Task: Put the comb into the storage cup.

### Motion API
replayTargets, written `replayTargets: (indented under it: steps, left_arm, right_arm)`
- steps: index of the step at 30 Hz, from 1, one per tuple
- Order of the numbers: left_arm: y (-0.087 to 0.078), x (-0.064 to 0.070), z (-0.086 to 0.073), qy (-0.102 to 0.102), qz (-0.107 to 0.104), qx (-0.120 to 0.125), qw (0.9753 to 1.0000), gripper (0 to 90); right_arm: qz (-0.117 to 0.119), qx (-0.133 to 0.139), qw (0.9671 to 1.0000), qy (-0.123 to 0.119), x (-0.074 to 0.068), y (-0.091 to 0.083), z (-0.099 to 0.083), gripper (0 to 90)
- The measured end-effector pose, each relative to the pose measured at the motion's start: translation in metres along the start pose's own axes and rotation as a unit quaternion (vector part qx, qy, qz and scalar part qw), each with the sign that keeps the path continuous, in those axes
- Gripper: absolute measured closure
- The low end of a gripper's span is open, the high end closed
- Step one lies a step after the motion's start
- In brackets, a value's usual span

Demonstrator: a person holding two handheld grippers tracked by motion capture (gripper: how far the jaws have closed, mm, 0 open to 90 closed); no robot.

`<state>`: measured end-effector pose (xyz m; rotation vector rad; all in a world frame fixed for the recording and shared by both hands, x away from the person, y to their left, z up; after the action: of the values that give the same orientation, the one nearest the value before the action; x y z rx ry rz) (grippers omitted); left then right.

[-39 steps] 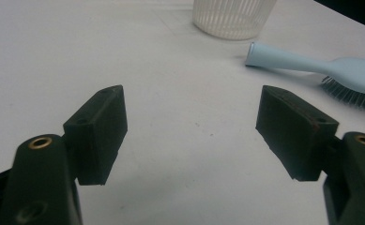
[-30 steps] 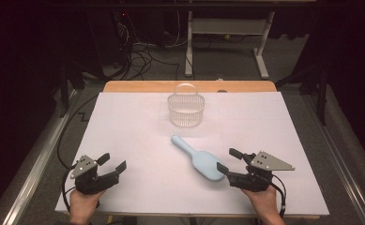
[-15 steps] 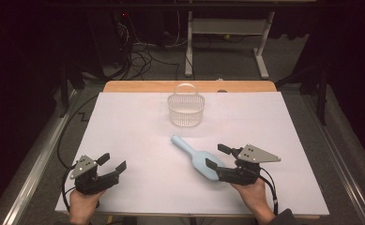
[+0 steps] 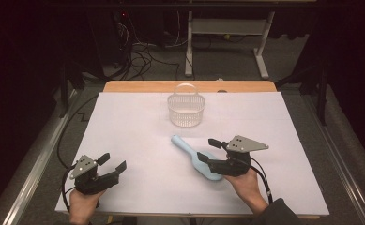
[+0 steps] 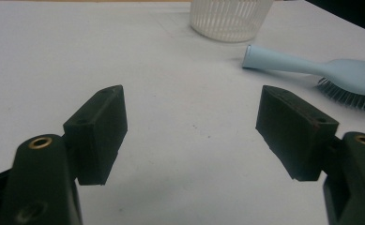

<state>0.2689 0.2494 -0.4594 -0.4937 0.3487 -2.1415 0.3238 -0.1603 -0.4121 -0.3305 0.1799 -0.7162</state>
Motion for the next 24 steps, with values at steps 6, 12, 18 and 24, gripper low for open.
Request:
replayTargets:
  steps: [6,12,18,24]
  left_arm:
    - [0.000,0.000,0.000,0.000,-0.001,0.000,1.0000,24.3]
    - [0.000,0.000,0.000,0.001,-0.001,0.001,1.0000,24.3]
    - [0.001,0.001,0.000,0.004,-0.002,-0.002,1.0000,24.3]
    - [0.001,0.001,0.000,0.004,-0.004,-0.002,1.0000,24.3]
  right_arm:
    - [0.006,-0.016,0.9999,0.001,0.001,0.011,0.005,35.7]
    - [0.016,-0.061,0.9980,0.000,0.003,0.021,0.010,41.9]
    - [0.025,-0.104,0.9942,0.003,0.005,0.029,0.018,51.8]
    - [0.040,-0.148,0.9882,-0.004,0.007,0.040,0.027,58.0]
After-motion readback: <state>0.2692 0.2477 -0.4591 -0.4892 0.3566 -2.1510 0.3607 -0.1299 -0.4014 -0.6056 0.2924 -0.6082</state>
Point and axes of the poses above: each handheld gripper's, and its own axes: y roughly forward along the jaws, z roughly out of its top, x roughly to its right, the point moved 1 cm from there along y, roughly forward along the jaws, and after that the axes turned 5 degrees about -z, right-handed, at the moved point
